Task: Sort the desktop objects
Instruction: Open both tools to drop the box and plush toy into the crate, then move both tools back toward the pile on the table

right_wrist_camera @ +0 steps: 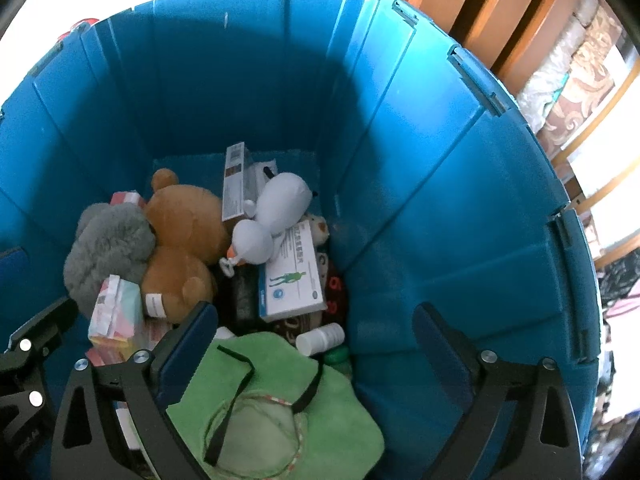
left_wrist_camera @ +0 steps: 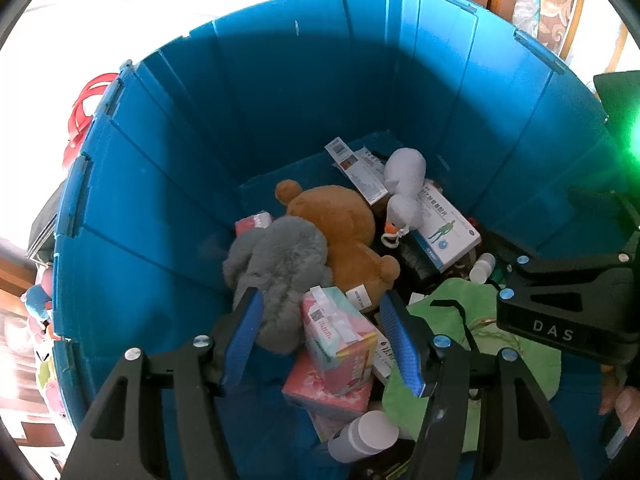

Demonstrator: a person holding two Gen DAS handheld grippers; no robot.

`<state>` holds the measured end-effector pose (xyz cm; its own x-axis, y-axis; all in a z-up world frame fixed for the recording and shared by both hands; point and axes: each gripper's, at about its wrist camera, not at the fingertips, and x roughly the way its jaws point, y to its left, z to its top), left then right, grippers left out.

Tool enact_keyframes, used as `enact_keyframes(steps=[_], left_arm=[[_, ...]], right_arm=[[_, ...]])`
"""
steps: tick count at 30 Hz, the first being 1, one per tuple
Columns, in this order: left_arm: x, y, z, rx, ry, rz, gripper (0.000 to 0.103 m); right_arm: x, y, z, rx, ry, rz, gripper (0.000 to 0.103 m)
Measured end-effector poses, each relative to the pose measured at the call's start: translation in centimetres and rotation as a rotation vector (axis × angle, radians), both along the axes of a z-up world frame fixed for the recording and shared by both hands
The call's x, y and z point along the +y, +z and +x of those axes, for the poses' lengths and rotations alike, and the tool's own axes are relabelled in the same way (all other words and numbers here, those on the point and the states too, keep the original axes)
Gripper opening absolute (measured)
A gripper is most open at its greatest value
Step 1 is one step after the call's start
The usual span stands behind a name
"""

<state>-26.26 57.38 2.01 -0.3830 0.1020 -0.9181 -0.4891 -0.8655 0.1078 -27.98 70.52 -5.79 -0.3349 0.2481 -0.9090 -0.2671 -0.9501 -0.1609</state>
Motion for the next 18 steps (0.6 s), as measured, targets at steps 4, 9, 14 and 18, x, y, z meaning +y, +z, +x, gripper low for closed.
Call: enact_keyframes(steps=[4, 9, 14, 18], left_arm=[[0.0, 0.1, 0.3, 0.027, -0.007, -0.016, 0.06], [-0.4, 0.7, 0.5, 0.038, -0.001, 0.003, 0.06], [-1.1, 2.6, 1.3, 0.022, -0.01, 0.059, 0.06], [-2.7, 6.1, 3.3, 0.07, -0.028, 0.113, 0.06]], right_arm=[[-0.2, -0.1, 0.0, -0.003, 0.01, -0.005, 0.1], [-0.4, 0.6, 0.2, 0.023, 0.017, -0.008, 0.103], [-0.2, 2.4, 1.0, 0.078, 0.028, -0.113, 0.103], [-1.3, 4.6, 2.2, 0.119, 0.039, -0.078, 0.103]])
